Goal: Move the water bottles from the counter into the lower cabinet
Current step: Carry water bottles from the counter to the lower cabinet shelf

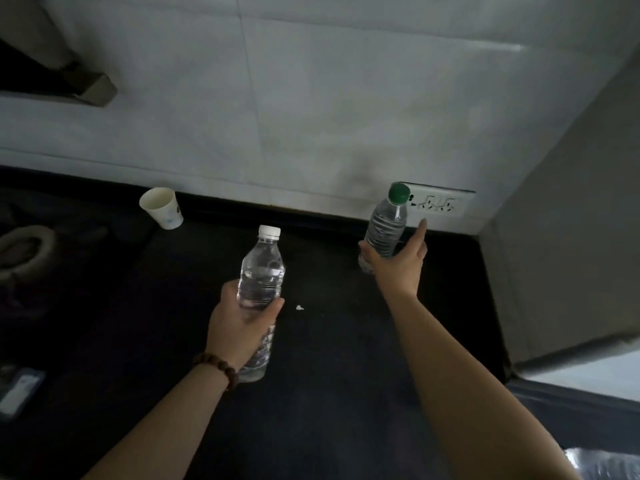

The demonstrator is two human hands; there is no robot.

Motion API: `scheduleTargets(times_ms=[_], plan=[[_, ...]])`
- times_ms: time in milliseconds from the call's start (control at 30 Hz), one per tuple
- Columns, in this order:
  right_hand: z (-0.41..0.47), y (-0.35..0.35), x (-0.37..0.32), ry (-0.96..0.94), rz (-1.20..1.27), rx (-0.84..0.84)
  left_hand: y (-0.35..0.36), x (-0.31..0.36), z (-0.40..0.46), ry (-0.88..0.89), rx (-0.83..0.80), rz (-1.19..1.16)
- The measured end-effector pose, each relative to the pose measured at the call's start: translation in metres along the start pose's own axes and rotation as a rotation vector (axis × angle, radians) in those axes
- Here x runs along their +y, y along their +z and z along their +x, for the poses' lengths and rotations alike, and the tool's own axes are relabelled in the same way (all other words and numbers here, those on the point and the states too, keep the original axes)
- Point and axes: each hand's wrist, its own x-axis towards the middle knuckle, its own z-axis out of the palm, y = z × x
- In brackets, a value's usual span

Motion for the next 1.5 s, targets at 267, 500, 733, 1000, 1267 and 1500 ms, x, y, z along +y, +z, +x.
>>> scheduleTargets(times_ms=[267, 500, 733, 1000, 1267, 1500], plan=[[0.028, 0.028, -0.012, -0.019, 0.305, 0.05, -0.008, -0.006, -0.001, -0.043, 0.069, -0.026], [0.025, 0.033, -0.019, -0.073, 0.228, -0.024, -0.022, -0.024, -0.012, -0.109, 0.117, -0.038], [-0.04, 0.061, -0.03, -0.178, 0.188, -0.194, -0.061, -0.041, -0.024, -0.146, 0.23, -0.1], [-0.182, 0.114, -0.065, -0.279, 0.24, -0.48, -0.146, -0.086, -0.07, -0.187, 0.46, -0.139], [-0.376, 0.174, -0.093, -0.36, 0.244, -0.737, -0.276, -0.172, -0.181, -0.231, 0.691, -0.092], [-0.57, 0.225, -0.097, -0.448, 0.226, -0.932, -0.402, -0.276, -0.328, -0.368, 0.901, -0.124]])
